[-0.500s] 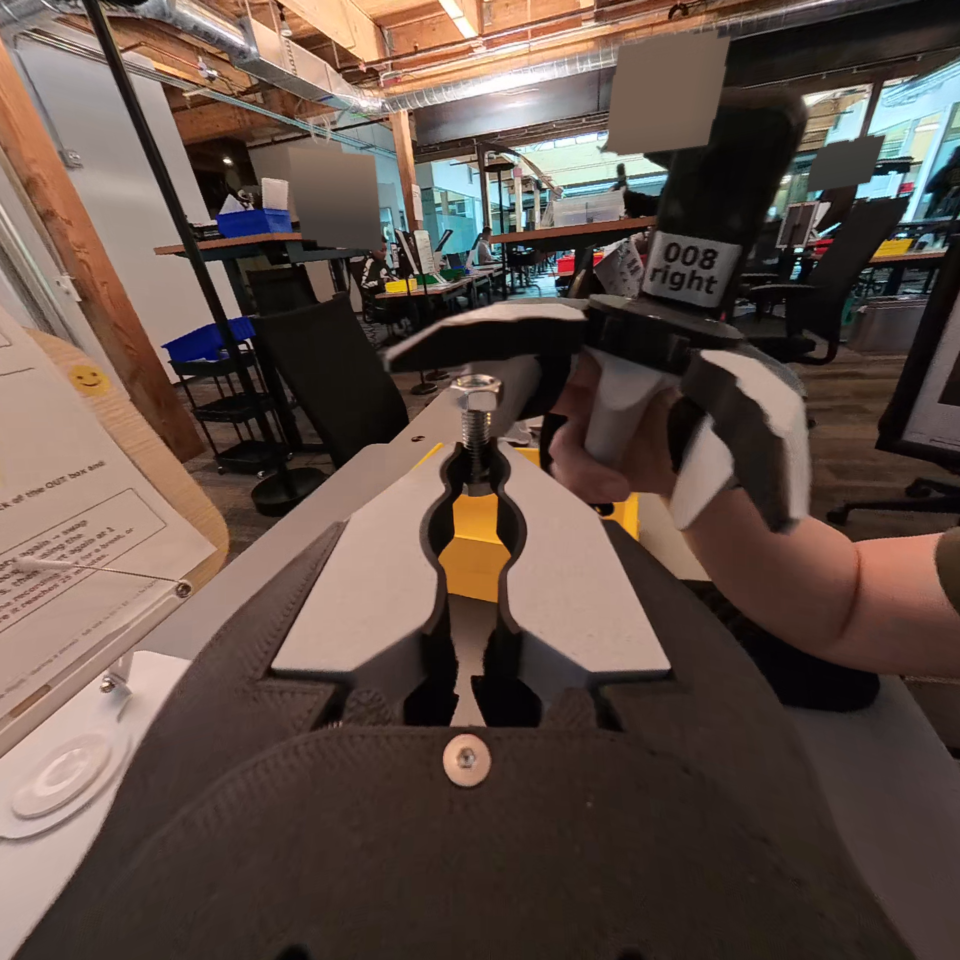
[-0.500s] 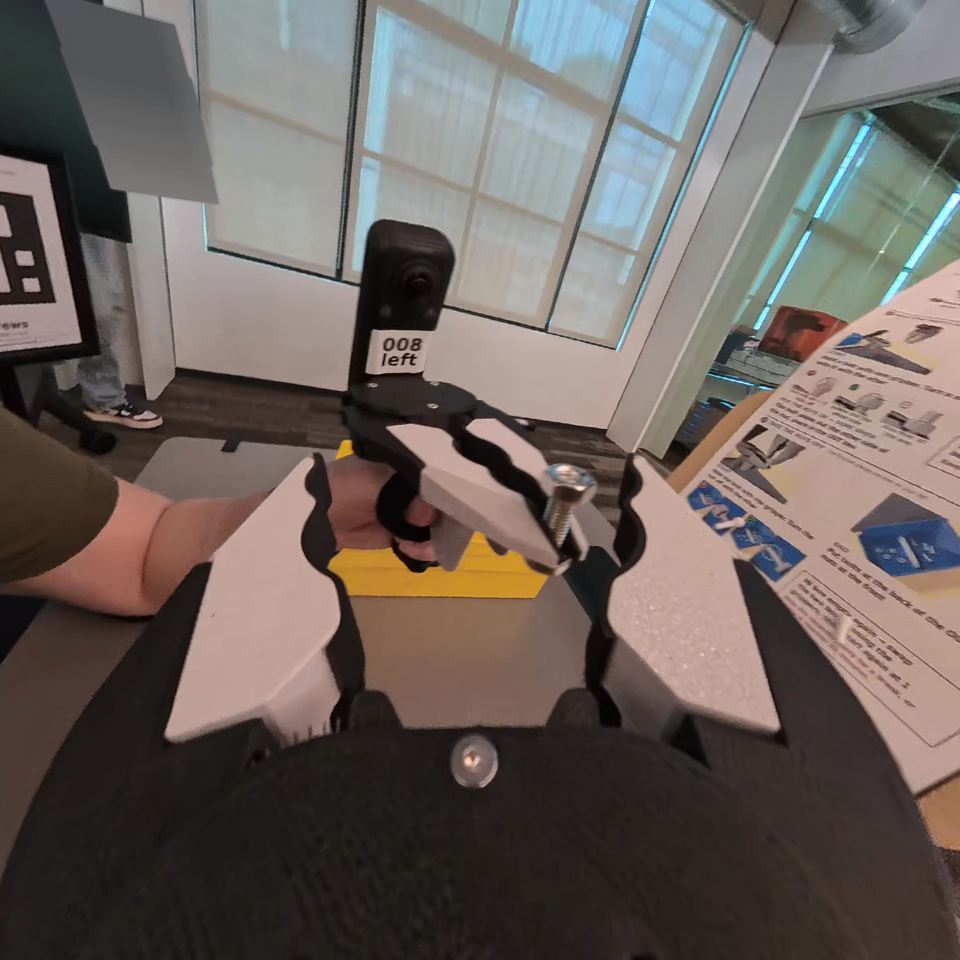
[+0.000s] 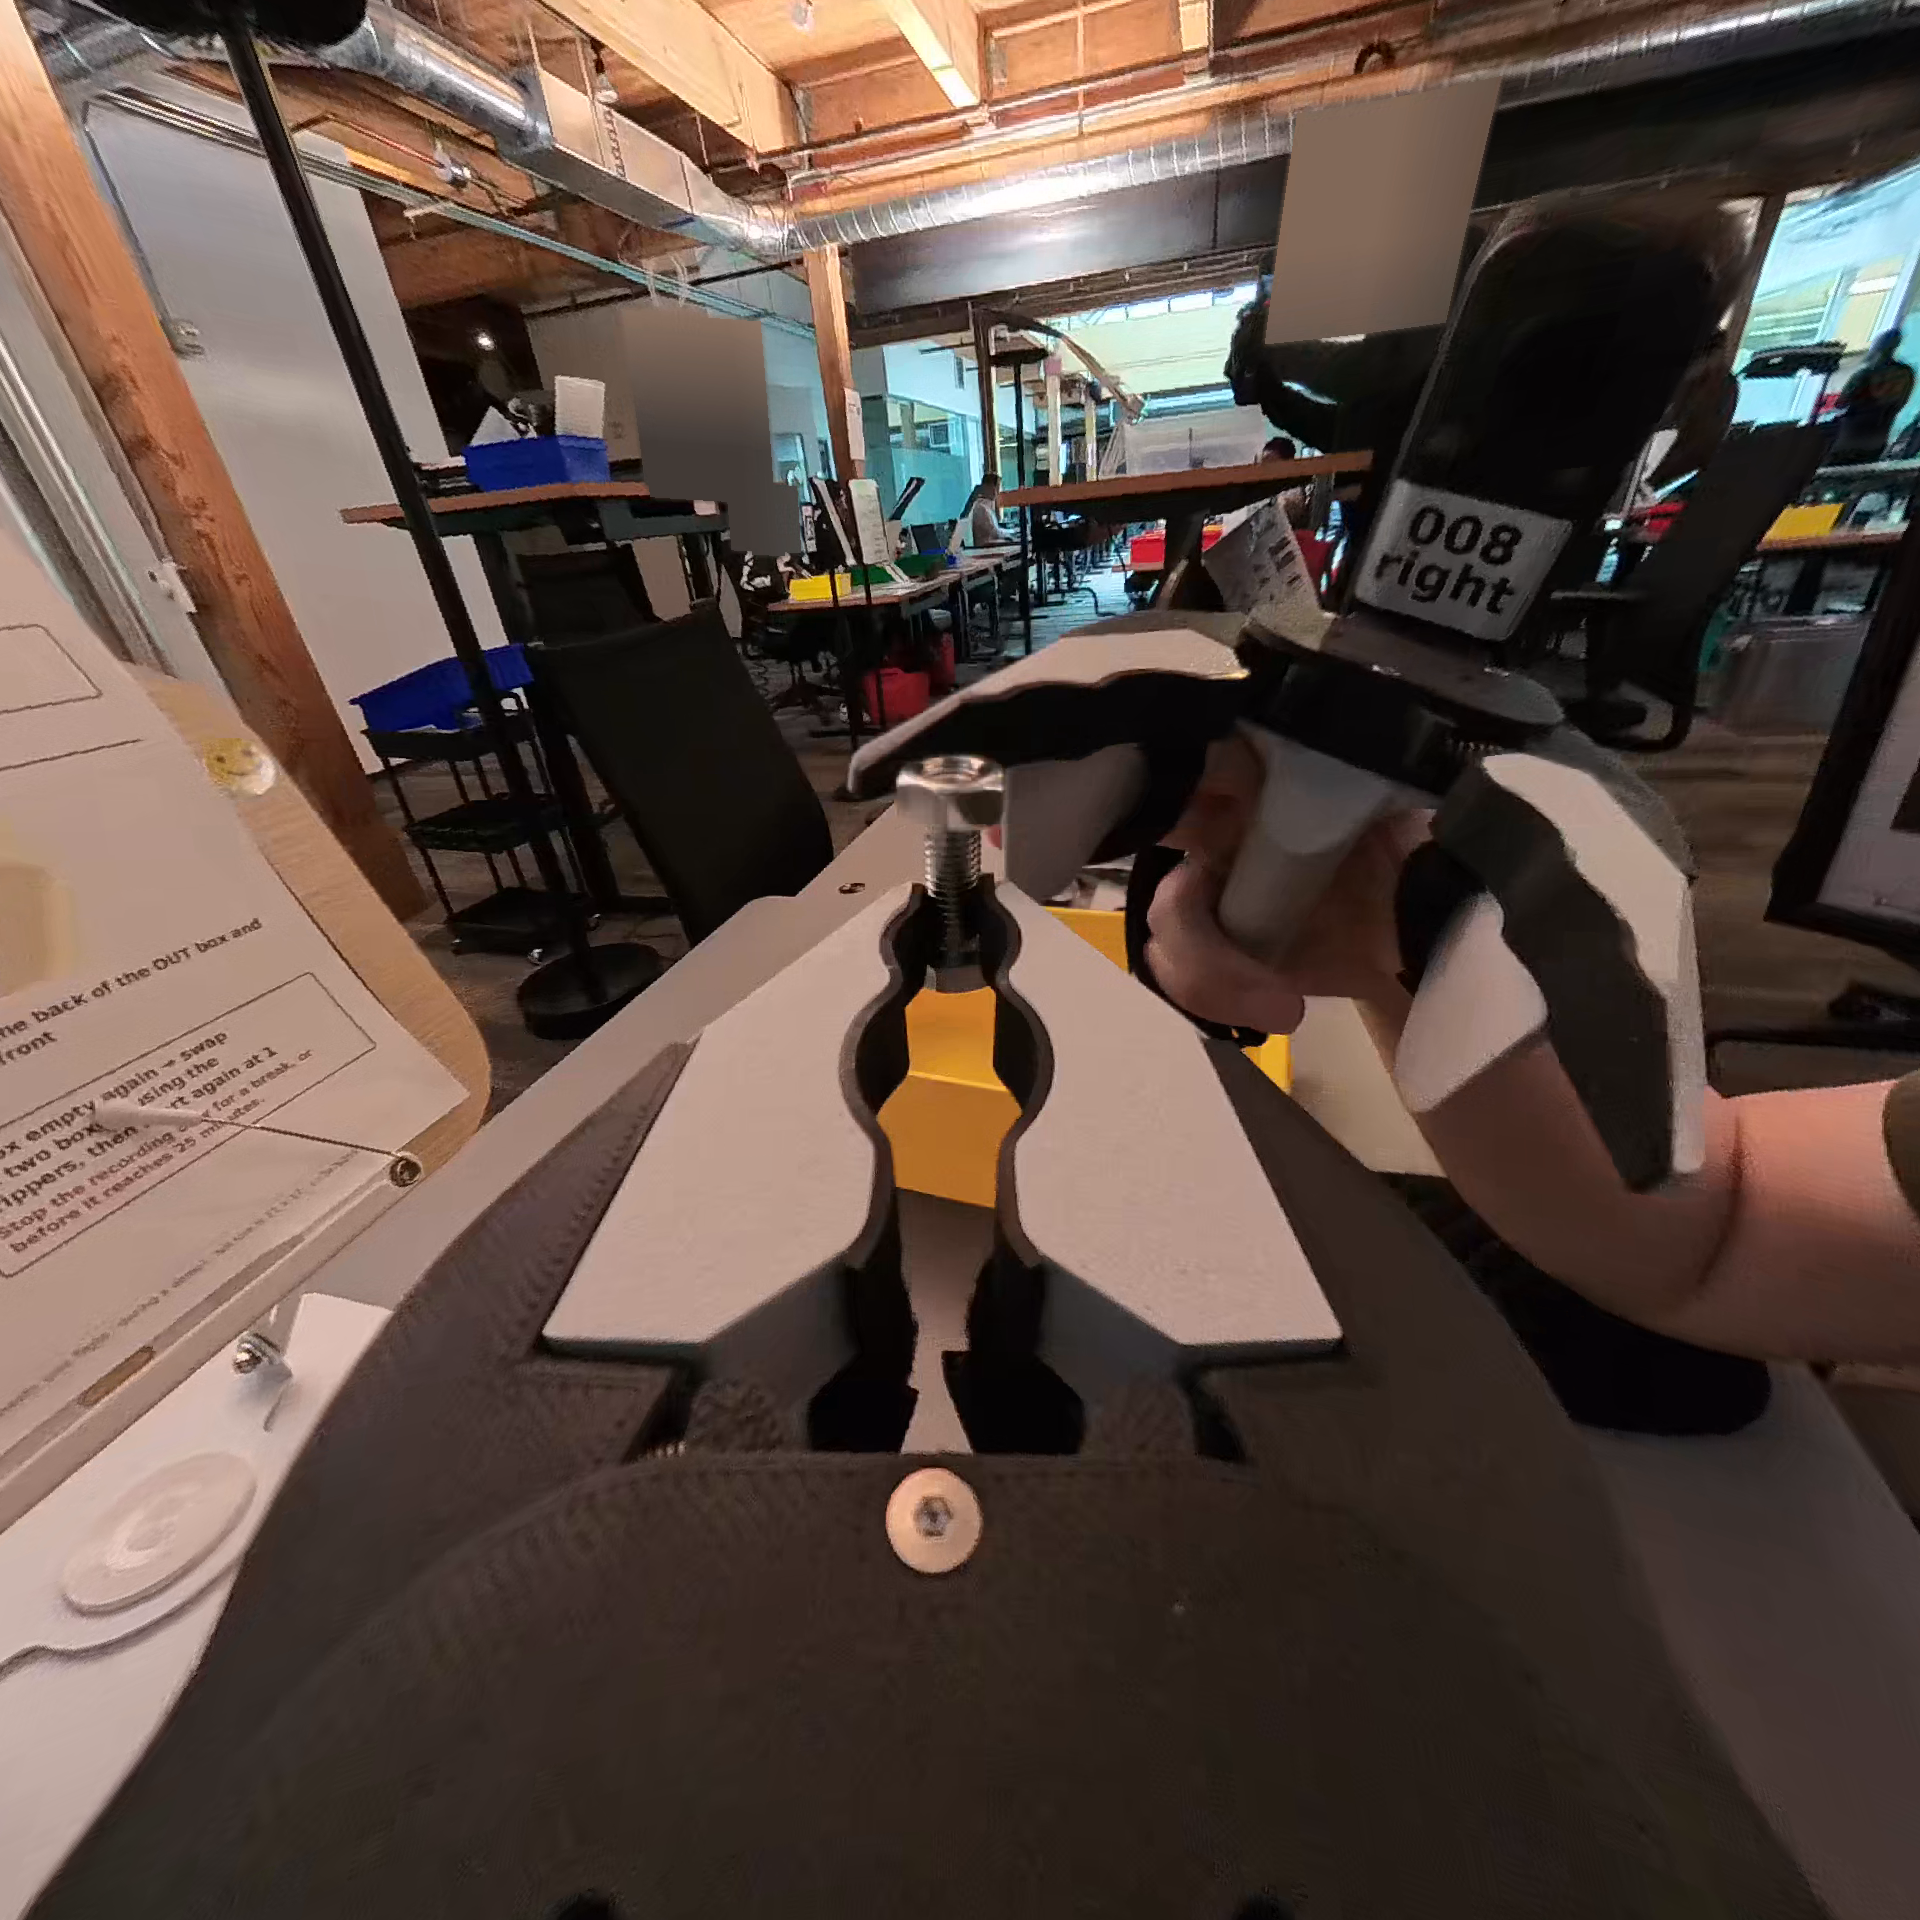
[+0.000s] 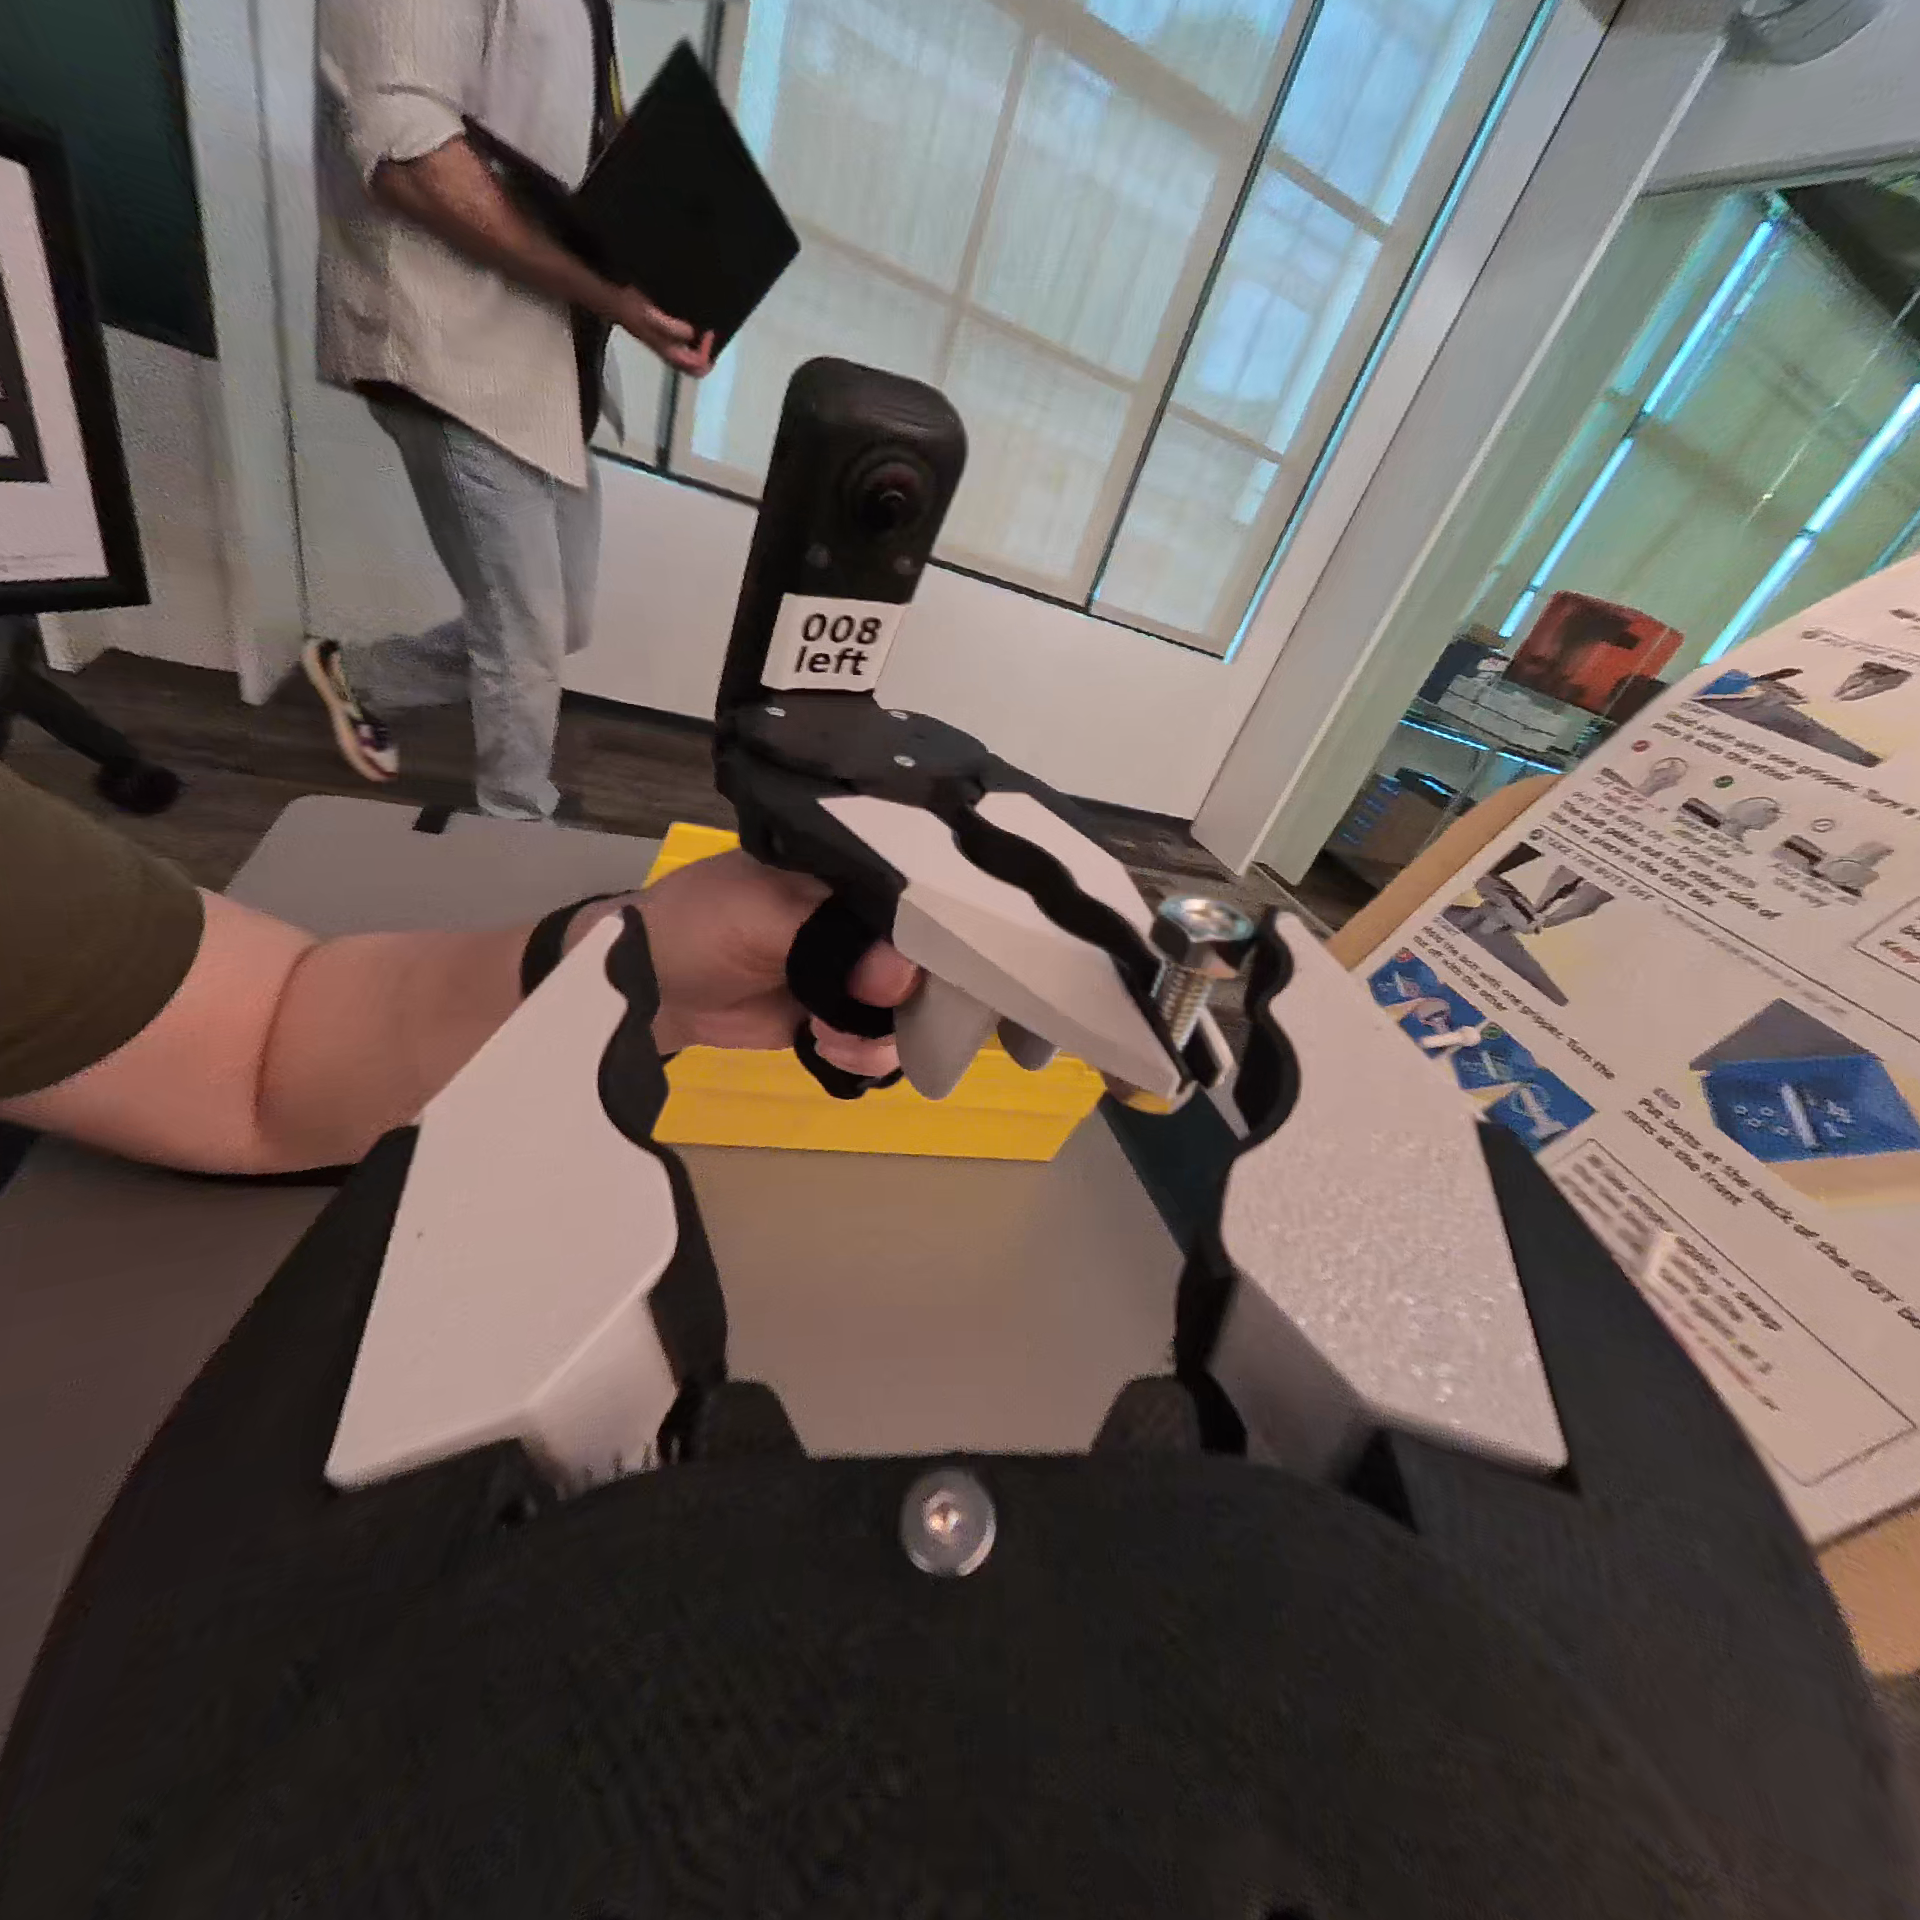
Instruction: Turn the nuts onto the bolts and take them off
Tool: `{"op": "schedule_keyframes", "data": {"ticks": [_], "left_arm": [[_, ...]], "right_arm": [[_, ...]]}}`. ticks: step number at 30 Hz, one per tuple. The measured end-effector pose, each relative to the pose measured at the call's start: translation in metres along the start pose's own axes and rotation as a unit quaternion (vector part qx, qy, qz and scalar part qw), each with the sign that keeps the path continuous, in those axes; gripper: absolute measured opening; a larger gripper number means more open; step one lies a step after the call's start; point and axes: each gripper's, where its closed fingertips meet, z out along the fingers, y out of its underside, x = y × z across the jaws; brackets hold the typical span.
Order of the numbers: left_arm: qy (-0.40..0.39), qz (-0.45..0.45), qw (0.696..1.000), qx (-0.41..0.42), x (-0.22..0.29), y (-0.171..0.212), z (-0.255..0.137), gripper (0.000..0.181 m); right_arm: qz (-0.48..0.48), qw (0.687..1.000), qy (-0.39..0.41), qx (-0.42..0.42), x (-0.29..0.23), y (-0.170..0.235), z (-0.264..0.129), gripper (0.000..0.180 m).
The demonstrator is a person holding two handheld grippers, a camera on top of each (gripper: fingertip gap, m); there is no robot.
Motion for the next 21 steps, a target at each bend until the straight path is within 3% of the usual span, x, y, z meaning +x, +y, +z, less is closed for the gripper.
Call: {"op": "schedule_keyframes", "data": {"ticks": [3, 4, 5, 8, 13, 15, 16, 17, 21], "left_arm": [[-0.024, -0.001, 1.000, 0.009, -0.011, -0.001, -0.003, 0.007], [-0.033, -0.007, 0.999, 0.017, -0.016, -0.002, -0.006, 0.007], [-0.032, -0.017, 0.999, 0.020, -0.020, -0.002, -0.008, 0.007], [-0.012, -0.028, 0.999, 0.009, -0.015, 0.002, -0.004, 0.007], [-0.008, -0.005, 1.000, -0.001, -0.006, 0.006, 0.004, 0.007], [-0.027, -0.008, 1.000, 0.006, -0.015, 0.004, -0.001, 0.007], [-0.037, -0.015, 0.999, 0.018, -0.021, 0.001, -0.005, 0.007], [-0.043, -0.021, 0.998, 0.030, -0.025, -0.003, -0.008, 0.007], [-0.026, -0.018, 0.999, 0.027, -0.017, -0.003, -0.005, 0.007]], "right_arm": [[-0.015, 1.000, 0.002, -0.023, -0.001, 0.003, -0.005, 0.108], [-0.016, 0.999, -0.018, -0.025, -0.006, 0.002, -0.009, 0.089], [-0.009, 1.000, -0.020, -0.014, -0.006, -0.003, -0.011, 0.087], [0.013, 1.000, 0.013, 0.020, 0.007, -0.011, -0.011, 0.098], [0.013, 0.999, 0.014, -0.028, 0.008, 0.010, 0.000, 0.109], [0.003, 0.999, 0.009, -0.041, 0.005, 0.009, -0.005, 0.103], [-0.003, 0.999, -0.011, -0.036, -0.002, 0.004, -0.010, 0.079], [0.007, 1.000, -0.012, -0.017, -0.002, -0.004, -0.013, 0.077], [0.035, 0.999, 0.031, 0.006, 0.016, -0.006, -0.012, 0.096]]}}
